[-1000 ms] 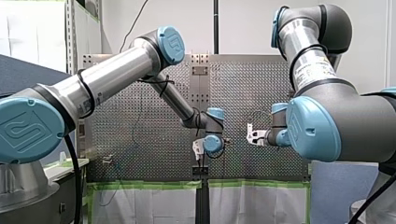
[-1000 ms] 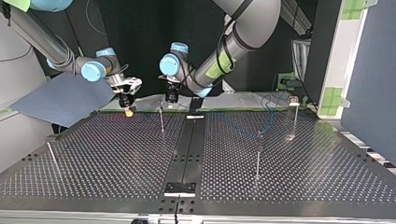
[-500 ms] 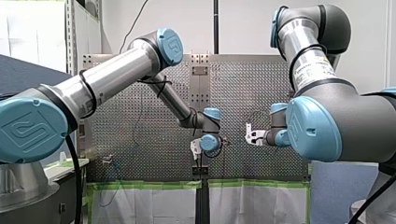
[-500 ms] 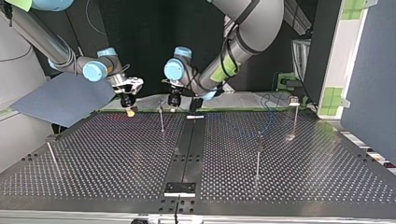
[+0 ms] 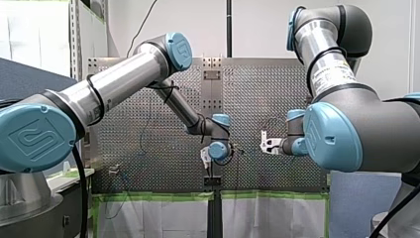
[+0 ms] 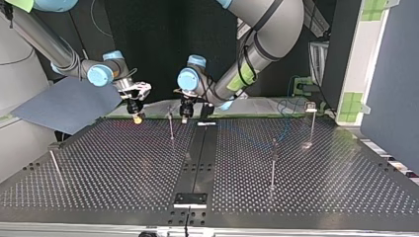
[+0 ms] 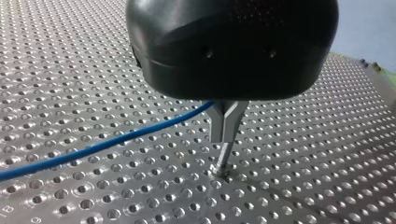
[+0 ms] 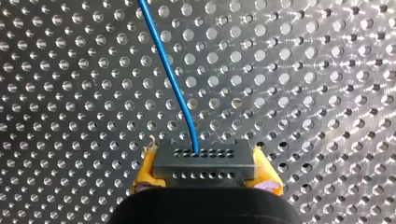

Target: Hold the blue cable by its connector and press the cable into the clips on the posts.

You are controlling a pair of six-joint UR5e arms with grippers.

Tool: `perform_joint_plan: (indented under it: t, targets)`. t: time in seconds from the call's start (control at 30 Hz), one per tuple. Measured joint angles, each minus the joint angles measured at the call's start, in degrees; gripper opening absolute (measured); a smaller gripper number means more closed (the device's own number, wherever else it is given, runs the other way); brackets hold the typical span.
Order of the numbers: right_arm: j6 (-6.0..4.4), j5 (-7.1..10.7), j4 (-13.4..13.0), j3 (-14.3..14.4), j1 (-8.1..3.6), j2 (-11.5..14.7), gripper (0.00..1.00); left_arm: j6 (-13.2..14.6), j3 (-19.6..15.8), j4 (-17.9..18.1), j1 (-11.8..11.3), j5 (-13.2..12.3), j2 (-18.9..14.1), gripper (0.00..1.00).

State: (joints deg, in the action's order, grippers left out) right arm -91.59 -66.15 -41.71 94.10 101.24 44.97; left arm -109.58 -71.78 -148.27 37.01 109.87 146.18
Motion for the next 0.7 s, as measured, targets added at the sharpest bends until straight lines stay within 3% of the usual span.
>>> perform_joint_plan:
  t: [0.23, 0.47, 0.7]
  targets:
    - [-0.64, -0.35, -0.35, 0.00, -0.52, -0.06, 0.00, -0.54, 2.29, -1.29, 0.13, -1.58, 1.27, 0.02]
    - [-0.82, -0.55, -1.21, 0.00, -0.63, -0.10, 0.00, 0.17, 6.50, -5.37, -0.56, -2.50, 5.31, 0.02]
    - [-2.39, -1.61, -3.99, -0.04, -0.74, -0.16, 0.00, 1.91, 10.20, -9.06, -2.42, -3.04, 6.43, 0.02]
